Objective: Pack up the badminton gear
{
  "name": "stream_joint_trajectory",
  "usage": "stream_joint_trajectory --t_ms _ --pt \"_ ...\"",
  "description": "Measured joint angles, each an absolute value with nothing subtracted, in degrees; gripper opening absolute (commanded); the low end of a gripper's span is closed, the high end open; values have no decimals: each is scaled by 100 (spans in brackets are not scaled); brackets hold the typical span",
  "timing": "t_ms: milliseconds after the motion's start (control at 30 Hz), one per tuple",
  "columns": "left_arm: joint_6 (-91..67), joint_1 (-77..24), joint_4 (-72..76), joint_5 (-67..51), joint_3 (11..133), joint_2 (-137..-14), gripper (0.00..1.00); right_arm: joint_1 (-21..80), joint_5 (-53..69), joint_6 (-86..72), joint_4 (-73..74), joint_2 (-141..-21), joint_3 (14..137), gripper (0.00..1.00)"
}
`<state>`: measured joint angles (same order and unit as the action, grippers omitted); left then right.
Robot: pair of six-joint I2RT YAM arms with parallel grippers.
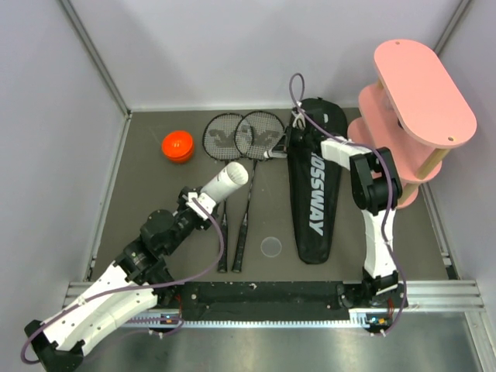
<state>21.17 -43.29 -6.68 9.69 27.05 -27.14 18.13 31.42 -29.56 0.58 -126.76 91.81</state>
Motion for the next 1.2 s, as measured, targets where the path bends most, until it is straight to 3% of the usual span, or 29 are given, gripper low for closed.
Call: stream_joint_trajectory --t_ms 200,467,733,933,1200 --pt "2117 -4329 -666 965 2705 -2810 0 1874 2961 -2845 169 -11611 8049 0" --pt "2097 -4329 -692 991 2705 -2735 0 2261 2919 -2665 143 -8466 6066 0" --pt "2049 -4329 -727 926 2705 -2790 0 3282 2952 -2589 126 -6377 5655 0" --pt "2132 -4329 -694 858 2705 -2993 0 4080 2633 -2174 718 -5959 6287 0" --pt "2206 -4329 -690 810 2707 -3055 0 4504 2187 -1756 1466 -6453 7072 0"
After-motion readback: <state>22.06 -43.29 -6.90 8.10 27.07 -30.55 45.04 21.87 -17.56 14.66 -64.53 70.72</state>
